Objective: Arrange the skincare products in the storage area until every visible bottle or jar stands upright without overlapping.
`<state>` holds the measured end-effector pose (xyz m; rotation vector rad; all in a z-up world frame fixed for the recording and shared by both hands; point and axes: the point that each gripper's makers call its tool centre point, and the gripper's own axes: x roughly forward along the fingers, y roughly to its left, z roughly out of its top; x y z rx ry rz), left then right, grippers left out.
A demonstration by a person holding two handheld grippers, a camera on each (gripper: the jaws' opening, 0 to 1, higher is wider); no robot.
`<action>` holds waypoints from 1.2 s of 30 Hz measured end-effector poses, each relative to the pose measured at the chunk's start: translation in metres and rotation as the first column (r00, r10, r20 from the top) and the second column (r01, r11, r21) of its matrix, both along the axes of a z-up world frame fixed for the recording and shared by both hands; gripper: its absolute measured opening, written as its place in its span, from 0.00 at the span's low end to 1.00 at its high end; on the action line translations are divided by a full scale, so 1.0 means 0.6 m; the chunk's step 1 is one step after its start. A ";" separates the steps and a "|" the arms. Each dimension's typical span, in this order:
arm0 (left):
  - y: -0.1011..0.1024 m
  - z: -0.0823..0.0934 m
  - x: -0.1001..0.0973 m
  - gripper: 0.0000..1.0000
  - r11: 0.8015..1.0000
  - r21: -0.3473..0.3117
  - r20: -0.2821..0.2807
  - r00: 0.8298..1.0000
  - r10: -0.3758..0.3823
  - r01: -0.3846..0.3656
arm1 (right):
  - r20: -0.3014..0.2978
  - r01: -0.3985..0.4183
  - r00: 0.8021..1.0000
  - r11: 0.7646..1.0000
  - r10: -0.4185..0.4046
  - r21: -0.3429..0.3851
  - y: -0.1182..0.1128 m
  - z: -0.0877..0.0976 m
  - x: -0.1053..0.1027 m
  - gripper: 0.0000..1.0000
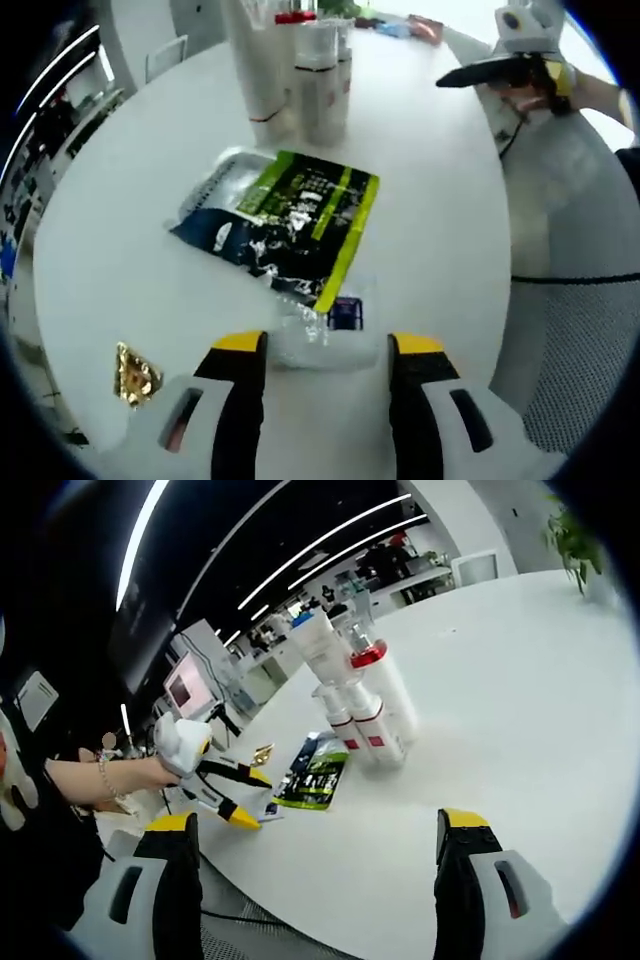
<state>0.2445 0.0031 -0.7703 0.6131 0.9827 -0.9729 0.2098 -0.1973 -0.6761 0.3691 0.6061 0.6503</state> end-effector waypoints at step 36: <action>0.033 0.073 -0.021 0.43 0.994 -0.104 0.068 0.997 0.034 -0.027 | -0.012 -0.082 0.997 0.997 0.082 0.015 0.031 0.003 -0.013 0.98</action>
